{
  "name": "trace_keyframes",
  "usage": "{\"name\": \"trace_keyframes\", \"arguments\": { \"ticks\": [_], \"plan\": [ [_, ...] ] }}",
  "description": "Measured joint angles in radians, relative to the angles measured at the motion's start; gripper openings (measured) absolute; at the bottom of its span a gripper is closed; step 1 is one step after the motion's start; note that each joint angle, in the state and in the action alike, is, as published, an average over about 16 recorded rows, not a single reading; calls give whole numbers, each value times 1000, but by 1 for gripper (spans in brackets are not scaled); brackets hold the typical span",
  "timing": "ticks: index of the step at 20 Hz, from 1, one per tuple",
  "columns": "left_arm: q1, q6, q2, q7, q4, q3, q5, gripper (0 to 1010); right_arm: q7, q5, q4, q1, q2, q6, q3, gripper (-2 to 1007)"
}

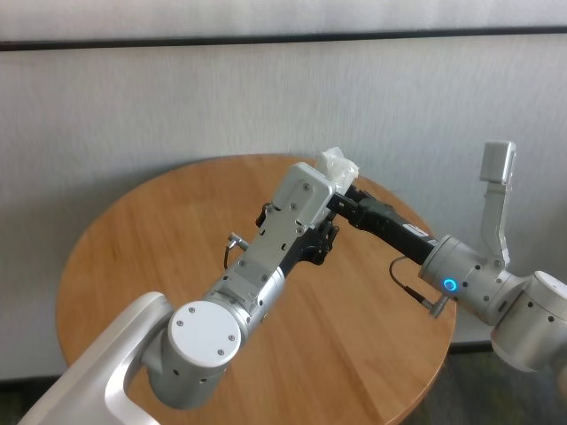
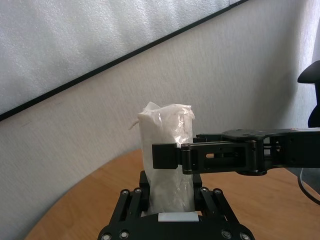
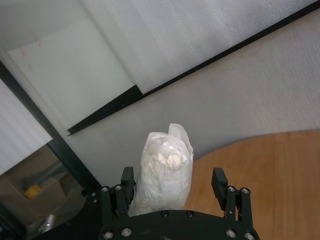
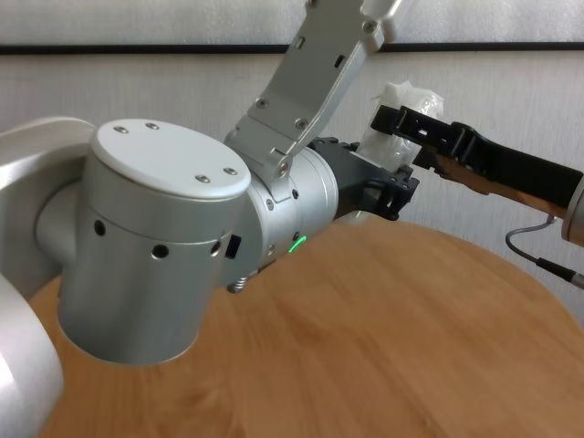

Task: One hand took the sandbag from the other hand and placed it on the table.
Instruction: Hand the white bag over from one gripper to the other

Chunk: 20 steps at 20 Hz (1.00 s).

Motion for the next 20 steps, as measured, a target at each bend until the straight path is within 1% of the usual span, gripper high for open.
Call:
{"name": "trace_keyframes", "arguments": {
  "ticks": [4,14,20],
  "plan": [
    [0,0,0,0,0,0,0,502,1,0,-1,-1,0,0,1,891],
    [0,0,0,0,0,0,0,502,2,-1,-3,-1,0,0,2,655],
    [0,0,0,0,0,0,0,502,2,-1,-3,-2,0,0,2,588]
  ]
}}
